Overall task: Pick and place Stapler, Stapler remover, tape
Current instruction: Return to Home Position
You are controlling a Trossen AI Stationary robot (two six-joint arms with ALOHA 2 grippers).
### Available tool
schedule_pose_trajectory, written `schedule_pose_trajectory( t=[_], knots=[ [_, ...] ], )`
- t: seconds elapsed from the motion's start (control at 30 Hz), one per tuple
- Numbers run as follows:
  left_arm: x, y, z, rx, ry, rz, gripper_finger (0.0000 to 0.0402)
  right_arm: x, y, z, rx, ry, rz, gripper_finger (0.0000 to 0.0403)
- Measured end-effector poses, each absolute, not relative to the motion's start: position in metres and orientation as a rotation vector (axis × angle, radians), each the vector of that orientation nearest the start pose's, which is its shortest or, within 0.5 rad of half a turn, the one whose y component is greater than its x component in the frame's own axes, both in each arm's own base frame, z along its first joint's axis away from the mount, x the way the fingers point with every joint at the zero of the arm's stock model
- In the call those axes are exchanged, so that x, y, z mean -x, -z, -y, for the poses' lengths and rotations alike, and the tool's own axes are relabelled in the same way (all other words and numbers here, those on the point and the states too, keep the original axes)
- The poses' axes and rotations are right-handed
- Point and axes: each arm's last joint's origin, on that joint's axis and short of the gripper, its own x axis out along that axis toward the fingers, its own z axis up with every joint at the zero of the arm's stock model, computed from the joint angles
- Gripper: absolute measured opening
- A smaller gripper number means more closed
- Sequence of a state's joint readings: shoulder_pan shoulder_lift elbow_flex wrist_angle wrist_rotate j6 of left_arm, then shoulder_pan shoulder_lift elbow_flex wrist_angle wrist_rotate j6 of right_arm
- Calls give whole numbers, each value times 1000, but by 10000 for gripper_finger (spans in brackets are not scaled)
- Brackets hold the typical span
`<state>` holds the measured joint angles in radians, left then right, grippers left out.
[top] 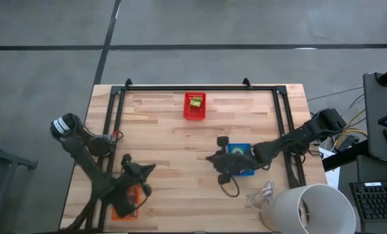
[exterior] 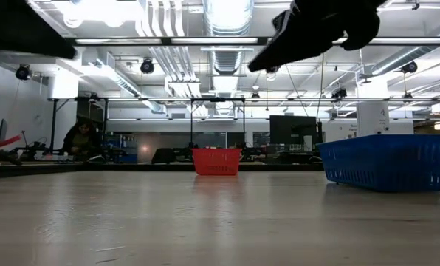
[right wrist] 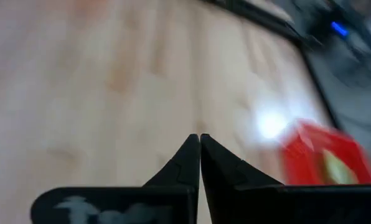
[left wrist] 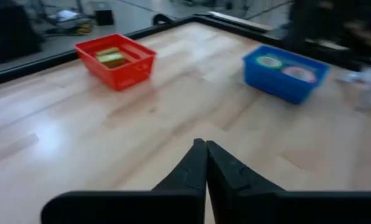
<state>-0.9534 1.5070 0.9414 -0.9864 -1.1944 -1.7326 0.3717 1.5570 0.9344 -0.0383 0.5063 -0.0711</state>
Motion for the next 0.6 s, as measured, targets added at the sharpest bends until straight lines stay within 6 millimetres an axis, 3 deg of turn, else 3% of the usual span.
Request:
schedule_pose_trajectory(
  t=[0.1, 0.27, 0.37, 0.43, 0.53, 0.6],
  knots=[
    [-180, -200, 165, 277, -687, -305, 4, -311, -209, -96, 325, -32, -516, 8],
    [-216, -187, 125, 252, -715, -369, 2, -312, -201, -70, 290, 18, -458, 8],
    [-245, -185, 96, 253, -546, -396, 2, -312, -199, -54, 257, -1, -468, 8],
    [-259, -188, 75, 248, -369, -308, 2, -311, -200, -44, 208, -50, -468, 8],
    [-265, -196, 43, 211, -176, -112, 2, -308, -201, -33, 171, -140, -462, 8],
    [-258, -195, 26, 177, -135, -38, 1, -303, -203, -27, 161, -148, -448, 8]
  ],
)
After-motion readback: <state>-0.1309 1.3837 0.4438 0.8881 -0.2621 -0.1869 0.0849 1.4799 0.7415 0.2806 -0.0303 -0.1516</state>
